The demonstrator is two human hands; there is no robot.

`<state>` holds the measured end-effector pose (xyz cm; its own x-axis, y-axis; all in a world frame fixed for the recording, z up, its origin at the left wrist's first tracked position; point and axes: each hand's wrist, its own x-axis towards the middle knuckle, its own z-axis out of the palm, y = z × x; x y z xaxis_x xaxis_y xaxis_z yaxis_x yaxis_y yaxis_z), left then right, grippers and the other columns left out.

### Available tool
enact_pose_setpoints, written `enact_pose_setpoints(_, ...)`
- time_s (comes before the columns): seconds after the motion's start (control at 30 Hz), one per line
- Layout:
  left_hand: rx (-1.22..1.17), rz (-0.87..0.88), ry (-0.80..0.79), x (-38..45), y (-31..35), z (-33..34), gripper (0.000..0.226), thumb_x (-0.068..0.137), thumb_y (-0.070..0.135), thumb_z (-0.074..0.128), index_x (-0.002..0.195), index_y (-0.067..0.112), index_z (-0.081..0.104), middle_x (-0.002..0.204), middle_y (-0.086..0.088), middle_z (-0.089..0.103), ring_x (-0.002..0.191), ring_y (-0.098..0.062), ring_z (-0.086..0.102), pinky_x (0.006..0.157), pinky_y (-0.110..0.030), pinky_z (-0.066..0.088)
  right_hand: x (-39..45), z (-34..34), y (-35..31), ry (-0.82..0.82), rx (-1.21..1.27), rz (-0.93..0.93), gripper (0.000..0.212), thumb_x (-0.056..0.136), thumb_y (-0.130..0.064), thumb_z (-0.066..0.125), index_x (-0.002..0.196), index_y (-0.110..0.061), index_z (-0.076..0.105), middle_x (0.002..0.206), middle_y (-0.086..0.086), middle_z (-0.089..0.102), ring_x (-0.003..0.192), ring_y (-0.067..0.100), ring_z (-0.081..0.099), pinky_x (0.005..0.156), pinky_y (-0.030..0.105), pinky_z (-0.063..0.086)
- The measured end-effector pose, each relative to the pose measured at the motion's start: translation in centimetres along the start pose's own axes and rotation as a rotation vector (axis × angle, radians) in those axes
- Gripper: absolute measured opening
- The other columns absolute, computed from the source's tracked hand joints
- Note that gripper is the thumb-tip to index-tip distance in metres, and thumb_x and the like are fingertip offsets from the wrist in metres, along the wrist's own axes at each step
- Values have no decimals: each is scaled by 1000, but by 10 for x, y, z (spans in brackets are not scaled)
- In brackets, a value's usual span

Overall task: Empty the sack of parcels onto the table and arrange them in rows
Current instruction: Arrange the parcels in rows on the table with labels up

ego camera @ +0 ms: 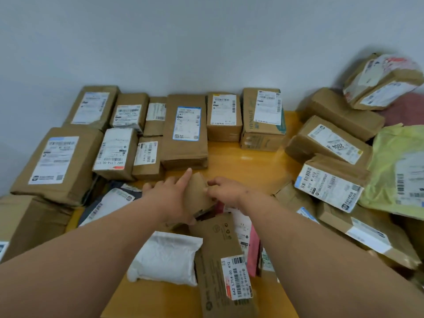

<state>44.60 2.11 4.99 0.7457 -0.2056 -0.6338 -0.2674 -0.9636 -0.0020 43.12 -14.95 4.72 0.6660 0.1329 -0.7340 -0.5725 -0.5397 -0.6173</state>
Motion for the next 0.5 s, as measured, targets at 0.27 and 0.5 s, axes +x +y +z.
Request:
enact_pose_setpoints(0.27, -314, 23, 92, 10, 4, -30, 118, 70, 59, 74, 156, 41, -5, 154, -6, 26, 130, -31, 45, 100, -44, 48, 3, -30, -31, 35, 149, -89, 34, 98, -40, 55, 128, -25, 57, 126, 2, 60, 115, 23, 55, 100, 42, 43)
enact_pose_setpoints(0.5, -1519, 62, -116, 12, 11, -69, 57, 82, 34, 71, 136, 22, 56, 124, -13, 68, 113, -35, 63, 98, -48, 50, -4, -71, -7, -7, 649, -35, 71, 77, -77, 58, 123, -23, 62, 122, 10, 68, 114, 34, 62, 101, 50, 43)
